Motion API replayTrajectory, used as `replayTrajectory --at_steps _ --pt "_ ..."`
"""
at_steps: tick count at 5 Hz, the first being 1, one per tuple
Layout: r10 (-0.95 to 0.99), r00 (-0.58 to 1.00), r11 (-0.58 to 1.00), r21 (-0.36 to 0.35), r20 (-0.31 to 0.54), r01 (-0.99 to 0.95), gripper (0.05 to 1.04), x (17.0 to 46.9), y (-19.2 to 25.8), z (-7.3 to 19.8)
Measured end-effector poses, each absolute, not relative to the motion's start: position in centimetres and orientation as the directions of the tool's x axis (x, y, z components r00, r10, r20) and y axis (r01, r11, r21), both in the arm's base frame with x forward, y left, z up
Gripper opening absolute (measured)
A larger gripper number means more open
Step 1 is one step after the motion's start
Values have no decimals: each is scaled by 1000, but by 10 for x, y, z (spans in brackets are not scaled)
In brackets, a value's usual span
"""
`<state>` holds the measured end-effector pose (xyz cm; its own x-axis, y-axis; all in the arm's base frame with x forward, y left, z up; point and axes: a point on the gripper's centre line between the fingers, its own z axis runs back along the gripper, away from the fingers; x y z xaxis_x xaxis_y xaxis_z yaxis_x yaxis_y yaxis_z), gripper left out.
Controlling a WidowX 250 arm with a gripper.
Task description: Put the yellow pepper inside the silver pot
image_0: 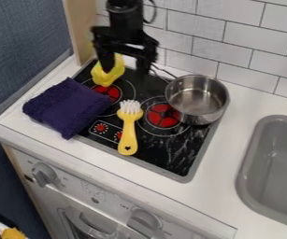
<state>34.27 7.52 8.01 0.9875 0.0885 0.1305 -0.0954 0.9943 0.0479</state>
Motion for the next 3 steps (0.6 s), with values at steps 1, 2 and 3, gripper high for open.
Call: replayTrajectory --at_steps 1,2,3 --pt "163 976 984 48 141 -172 1005 351 109 74" --pt "193 971 979 43 142 -201 1005 359 128 68" --pt "165 978 985 21 127 -169 1005 368 136 56"
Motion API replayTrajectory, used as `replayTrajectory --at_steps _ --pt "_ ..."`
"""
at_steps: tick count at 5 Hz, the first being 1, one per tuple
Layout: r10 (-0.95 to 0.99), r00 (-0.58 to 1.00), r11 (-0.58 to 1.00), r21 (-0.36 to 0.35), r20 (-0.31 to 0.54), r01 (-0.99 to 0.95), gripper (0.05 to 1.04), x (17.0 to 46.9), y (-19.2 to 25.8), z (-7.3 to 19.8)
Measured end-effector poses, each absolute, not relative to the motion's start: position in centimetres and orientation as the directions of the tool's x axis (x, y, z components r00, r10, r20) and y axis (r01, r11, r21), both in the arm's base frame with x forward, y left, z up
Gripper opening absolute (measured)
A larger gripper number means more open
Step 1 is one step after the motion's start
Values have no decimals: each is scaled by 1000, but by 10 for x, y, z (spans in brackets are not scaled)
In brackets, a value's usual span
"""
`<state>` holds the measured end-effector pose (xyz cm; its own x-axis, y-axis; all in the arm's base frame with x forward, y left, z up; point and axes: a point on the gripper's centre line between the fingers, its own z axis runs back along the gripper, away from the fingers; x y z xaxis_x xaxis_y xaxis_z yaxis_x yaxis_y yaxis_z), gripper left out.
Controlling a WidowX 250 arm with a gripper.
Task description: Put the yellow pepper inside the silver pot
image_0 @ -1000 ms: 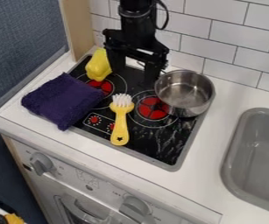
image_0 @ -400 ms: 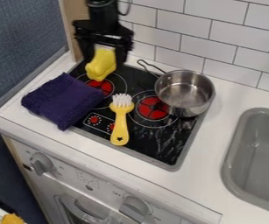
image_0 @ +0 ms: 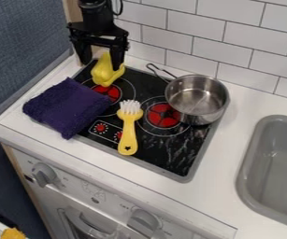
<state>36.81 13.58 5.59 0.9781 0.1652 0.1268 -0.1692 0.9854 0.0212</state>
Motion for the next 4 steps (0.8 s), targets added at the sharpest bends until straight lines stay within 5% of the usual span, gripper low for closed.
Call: replayTrajectory --at_steps 2,3,4 --pt "100 993 995 26 55 -101 972 378 141 28" --pt "76 997 996 38 35 -77 796 379 136 25" --pt "61 998 997 53 31 -62 794 380 132 24"
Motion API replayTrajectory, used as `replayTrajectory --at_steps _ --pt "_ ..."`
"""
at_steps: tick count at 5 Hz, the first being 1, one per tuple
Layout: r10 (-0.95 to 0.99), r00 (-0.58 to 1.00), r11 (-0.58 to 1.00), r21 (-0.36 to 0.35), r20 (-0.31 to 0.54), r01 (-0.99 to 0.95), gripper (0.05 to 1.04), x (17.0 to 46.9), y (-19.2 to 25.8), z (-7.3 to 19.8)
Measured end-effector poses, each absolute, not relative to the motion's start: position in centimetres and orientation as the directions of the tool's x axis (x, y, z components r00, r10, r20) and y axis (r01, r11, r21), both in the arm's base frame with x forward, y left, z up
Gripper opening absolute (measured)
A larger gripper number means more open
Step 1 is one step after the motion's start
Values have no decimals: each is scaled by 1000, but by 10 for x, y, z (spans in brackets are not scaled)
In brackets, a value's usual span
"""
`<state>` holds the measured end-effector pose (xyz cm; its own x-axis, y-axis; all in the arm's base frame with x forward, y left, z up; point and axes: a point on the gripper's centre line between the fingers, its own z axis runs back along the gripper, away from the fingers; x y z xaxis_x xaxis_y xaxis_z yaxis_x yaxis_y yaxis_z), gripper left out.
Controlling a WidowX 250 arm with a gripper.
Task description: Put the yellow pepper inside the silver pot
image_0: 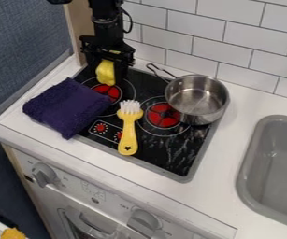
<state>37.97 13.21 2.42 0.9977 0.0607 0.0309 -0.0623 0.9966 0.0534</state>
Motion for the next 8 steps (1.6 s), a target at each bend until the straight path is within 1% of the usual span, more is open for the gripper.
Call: replayTrajectory --at_steps 1,2,3,4,5,6,7,8 --pt "59 995 997 38 82 -62 794 377 125 49" --pt "-24 987 1000 5 161 24 794 381 83 96" --pt "-110 980 991 -56 163 120 794 380 33 111" --pt "-176 975 982 -44 140 183 794 379 -3 108" --pt "-208 975 977 -29 80 211 794 378 -25 85" --pt "-203 979 979 -30 18 204 794 375 -32 63" --pt "-218 976 976 -30 -22 217 837 373 -37 45" --pt "-231 973 973 -32 -17 231 1011 374 -37 44"
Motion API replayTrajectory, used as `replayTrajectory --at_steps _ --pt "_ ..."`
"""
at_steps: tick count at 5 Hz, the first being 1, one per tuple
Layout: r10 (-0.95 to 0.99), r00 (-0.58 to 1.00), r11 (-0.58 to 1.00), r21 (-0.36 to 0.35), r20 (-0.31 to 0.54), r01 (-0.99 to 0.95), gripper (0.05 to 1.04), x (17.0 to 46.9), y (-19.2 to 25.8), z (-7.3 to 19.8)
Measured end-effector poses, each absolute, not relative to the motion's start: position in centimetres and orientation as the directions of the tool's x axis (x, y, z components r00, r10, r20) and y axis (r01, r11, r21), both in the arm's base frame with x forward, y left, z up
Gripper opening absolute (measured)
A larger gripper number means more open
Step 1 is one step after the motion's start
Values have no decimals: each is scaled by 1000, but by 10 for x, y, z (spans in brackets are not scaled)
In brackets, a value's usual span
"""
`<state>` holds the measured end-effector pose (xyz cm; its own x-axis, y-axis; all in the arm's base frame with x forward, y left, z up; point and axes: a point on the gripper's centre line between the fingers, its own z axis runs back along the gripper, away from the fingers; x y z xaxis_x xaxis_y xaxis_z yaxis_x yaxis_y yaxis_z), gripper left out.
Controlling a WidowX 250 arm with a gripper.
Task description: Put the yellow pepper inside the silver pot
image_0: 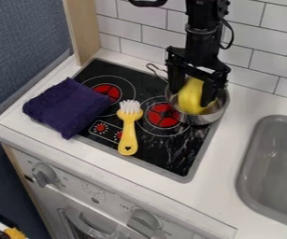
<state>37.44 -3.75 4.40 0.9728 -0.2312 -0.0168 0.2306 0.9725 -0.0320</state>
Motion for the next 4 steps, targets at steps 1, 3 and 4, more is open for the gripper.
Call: replayTrajectory --at_steps 1,3,4 --pt "-237 971 971 -36 -7 237 1009 375 -39 43" --pt "-164 979 985 -26 124 168 1001 362 -22 99" --pt "-130 979 991 -25 156 135 1001 355 -8 112"
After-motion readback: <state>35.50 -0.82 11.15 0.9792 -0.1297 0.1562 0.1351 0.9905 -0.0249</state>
